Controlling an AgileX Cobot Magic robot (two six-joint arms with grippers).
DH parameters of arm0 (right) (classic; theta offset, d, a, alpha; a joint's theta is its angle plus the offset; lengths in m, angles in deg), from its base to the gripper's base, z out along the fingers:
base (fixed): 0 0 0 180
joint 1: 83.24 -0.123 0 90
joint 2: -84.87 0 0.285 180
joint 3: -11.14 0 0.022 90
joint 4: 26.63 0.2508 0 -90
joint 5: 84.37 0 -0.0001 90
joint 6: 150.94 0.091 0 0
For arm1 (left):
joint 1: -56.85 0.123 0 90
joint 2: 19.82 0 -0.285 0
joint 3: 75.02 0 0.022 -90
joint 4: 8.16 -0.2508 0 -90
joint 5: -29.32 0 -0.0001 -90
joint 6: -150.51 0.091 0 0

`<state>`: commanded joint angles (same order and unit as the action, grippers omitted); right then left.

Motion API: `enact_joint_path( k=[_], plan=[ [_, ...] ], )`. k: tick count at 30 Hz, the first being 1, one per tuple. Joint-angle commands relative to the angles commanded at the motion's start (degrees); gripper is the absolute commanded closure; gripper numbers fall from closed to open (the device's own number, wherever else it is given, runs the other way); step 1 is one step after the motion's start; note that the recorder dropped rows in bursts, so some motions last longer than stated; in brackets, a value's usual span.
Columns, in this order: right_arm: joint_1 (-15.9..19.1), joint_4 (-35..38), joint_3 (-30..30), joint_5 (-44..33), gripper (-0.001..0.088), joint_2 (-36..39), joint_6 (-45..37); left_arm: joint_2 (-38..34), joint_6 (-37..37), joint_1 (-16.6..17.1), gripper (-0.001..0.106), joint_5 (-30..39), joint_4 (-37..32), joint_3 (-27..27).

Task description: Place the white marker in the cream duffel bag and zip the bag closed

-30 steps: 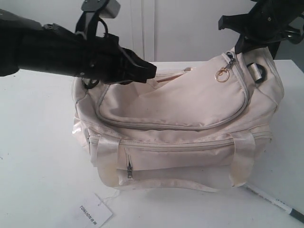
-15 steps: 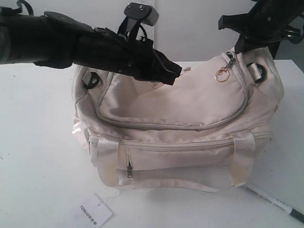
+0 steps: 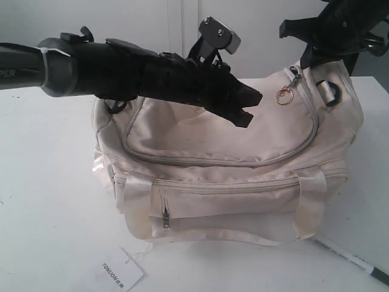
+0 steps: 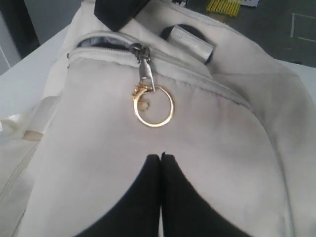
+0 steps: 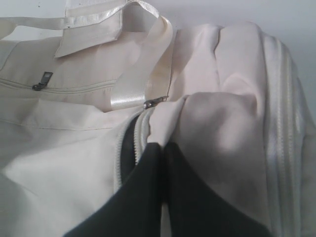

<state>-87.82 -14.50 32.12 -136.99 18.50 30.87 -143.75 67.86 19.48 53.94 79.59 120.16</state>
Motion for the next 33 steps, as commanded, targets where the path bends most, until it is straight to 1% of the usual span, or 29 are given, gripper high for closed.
enact_joint_path(
  k=[1, 2, 3, 4, 5, 6, 8, 9, 15, 19, 21, 24, 26, 31, 33],
  plan=[
    [0.0, 0.0, 0.0, 0.0, 0.0868, 0.0, 0.0, -0.6, 1.9, 0.0, 0.104, 1.0, 0.9, 0.8],
    [0.0, 0.0, 0.0, -0.1, 0.0868, 0.0, 0.0, -1.9, 6.1, 0.0, 0.098, 2.8, 3.0, 2.1],
    [0.0, 0.0, 0.0, -0.5, 0.0868, 0.0, 0.0, -2.6, 7.9, 0.0, 0.093, 3.1, 4.1, 2.8],
    [0.0, 0.0, 0.0, -0.7, 0.0868, 0.0, 0.0, -3.8, 9.8, 0.0, 0.082, 3.4, 5.6, 3.9],
    [0.0, 0.0, 0.0, -0.9, 0.0868, 0.0, 0.0, -4.4, 9.8, 0.0, 0.076, 3.4, 6.2, 4.5],
    [0.0, 0.0, 0.0, -0.9, 0.0868, 0.0, 0.0, -5.5, 9.8, 0.0, 0.065, 3.5, 7.1, 5.6],
    [0.0, 0.0, 0.0, -0.9, 0.0868, 0.0, 0.0, -7.3, 10.3, 0.0, 0.055, 4.0, 8.4, 6.9],
    [0.0, 0.0, 0.0, -0.9, 0.0868, 0.0, 0.0, -8.0, 11.1, 0.0, 0.052, 4.0, 8.4, 7.6],
    [0.0, 0.0, 0.0, -0.9, 0.0868, 0.0, 0.0, -11.8, 11.9, 0.0, 0.052, 3.5, 10.9, 10.3],
    [0.0, 0.0, 0.0, -0.9, 0.0868, 0.0, 0.0, -12.2, 11.9, 0.0, 0.052, 3.4, 12.2, 10.5],
    [0.0, 0.0, 0.0, -0.9, 0.0868, 0.0, 0.0, -12.2, 11.9, 0.0, 0.056, 3.2, 12.2, 10.5],
    [0.0, 0.0, 0.0, -0.9, 0.0868, 0.0, 0.0, -12.2, 11.9, 0.0, 0.068, 2.4, 12.2, 10.5],
    [0.0, 0.0, 0.0, -0.9, 0.0868, 0.0, 0.0, -12.3, 11.9, 0.0, 0.073, 2.3, 12.2, 10.5],
    [0.0, 0.0, 0.0, -0.9, 0.0868, 0.0, 0.0, -12.3, 11.9, 0.0, 0.069, 2.5, 12.2, 10.5],
    [0.0, 0.0, 0.0, -0.9, 0.0868, 0.0, 0.0, -12.3, 11.9, 0.0, 0.071, 2.4, 12.2, 10.5]
  ],
)
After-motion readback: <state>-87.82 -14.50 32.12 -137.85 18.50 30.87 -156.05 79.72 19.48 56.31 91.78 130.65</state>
